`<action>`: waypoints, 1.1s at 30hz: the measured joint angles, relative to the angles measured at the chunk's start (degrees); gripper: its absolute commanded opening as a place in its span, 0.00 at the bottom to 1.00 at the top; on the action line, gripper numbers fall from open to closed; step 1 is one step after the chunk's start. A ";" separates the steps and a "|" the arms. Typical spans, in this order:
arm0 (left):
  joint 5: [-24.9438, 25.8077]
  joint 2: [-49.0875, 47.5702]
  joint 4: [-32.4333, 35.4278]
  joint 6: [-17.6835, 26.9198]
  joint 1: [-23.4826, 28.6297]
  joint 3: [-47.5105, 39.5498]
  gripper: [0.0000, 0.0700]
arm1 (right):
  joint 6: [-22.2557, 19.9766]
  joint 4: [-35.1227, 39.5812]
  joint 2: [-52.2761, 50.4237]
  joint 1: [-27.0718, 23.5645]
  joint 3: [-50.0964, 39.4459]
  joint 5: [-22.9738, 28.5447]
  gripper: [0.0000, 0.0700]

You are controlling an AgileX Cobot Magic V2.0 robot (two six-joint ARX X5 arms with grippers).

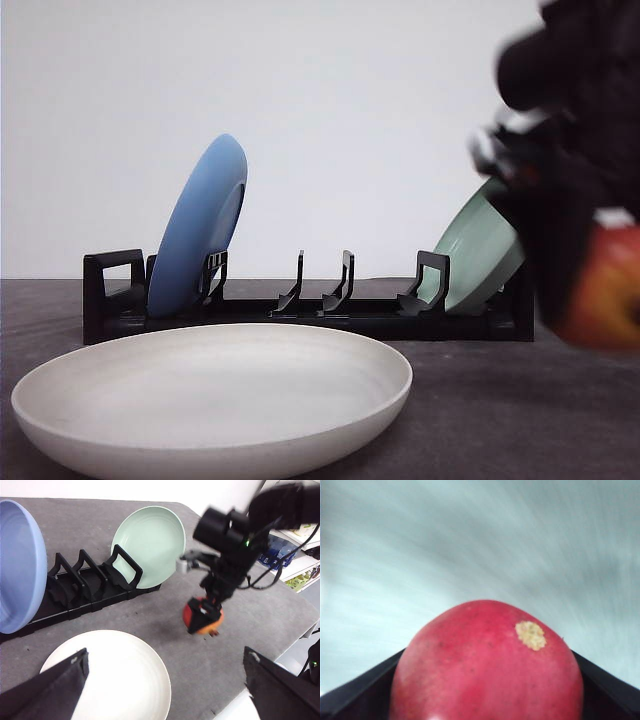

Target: Place pomegranate in white plate

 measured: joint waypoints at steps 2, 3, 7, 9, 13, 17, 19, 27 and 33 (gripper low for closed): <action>0.00 0.00 0.02 0.02 0.00 0.00 0.84 | 0.07 -0.34 0.01 3.07 3.63 -0.02 0.67; 0.00 0.00 0.02 0.02 0.00 0.00 0.84 | 0.14 -0.35 0.02 4.68 5.30 -0.02 0.67; 0.00 0.00 -0.01 0.02 0.00 0.00 0.84 | 1.16 0.00 1.52 11.68 12.21 -0.05 0.67; 0.00 0.00 -0.01 0.02 0.00 0.00 0.84 | 1.89 0.51 3.29 15.07 14.98 -0.11 0.67; 0.00 0.00 -0.01 0.02 0.00 0.00 0.84 | 3.11 2.50 7.85 20.81 17.89 -0.19 0.67; 0.00 0.00 -0.05 0.02 0.00 0.00 0.84 | 3.73 6.63 12.68 24.64 18.04 -0.19 0.67; 0.00 0.00 -0.11 0.02 0.00 0.00 0.84 | 4.11 8.33 14.92 25.88 18.04 -0.17 0.67; 0.00 0.00 -1.31 -0.01 0.00 0.00 0.84 | 4.82 11.79 20.47 27.80 18.04 -0.15 0.67; 0.00 0.00 -2.12 -0.01 0.00 0.00 0.84 | 4.82 12.10 22.39 27.76 18.04 -0.02 0.67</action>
